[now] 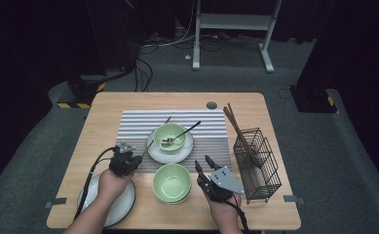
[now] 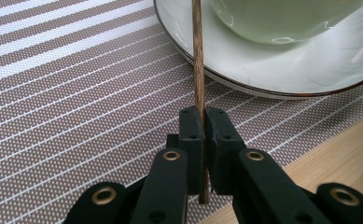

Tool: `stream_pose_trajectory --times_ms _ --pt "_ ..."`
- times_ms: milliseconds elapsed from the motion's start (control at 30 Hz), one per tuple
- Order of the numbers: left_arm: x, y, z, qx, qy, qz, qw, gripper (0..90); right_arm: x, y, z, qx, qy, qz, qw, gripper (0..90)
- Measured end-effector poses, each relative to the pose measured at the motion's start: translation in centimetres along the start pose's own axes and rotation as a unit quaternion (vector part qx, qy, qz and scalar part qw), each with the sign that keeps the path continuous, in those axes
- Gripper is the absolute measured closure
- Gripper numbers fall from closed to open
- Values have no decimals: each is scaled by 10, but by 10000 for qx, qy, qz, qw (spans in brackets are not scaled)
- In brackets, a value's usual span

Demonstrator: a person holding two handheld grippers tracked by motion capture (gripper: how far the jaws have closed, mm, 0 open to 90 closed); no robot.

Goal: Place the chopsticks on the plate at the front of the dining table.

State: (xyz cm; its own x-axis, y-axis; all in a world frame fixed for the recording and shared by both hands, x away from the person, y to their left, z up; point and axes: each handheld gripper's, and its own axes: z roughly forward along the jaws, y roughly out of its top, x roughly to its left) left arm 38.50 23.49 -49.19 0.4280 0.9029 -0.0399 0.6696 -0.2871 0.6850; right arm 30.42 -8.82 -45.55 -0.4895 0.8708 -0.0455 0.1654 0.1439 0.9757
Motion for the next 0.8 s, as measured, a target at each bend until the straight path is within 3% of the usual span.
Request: stream_pose_trajectory --times_ms 500,800 --pt "-1 1 0 5 -61 27 10000 842 2 -1 1 22 15 -14 10000 594" --pt "-1 1 0 -25 -101 34 9999 787 2 -2 2 19 44 1 10000 579"
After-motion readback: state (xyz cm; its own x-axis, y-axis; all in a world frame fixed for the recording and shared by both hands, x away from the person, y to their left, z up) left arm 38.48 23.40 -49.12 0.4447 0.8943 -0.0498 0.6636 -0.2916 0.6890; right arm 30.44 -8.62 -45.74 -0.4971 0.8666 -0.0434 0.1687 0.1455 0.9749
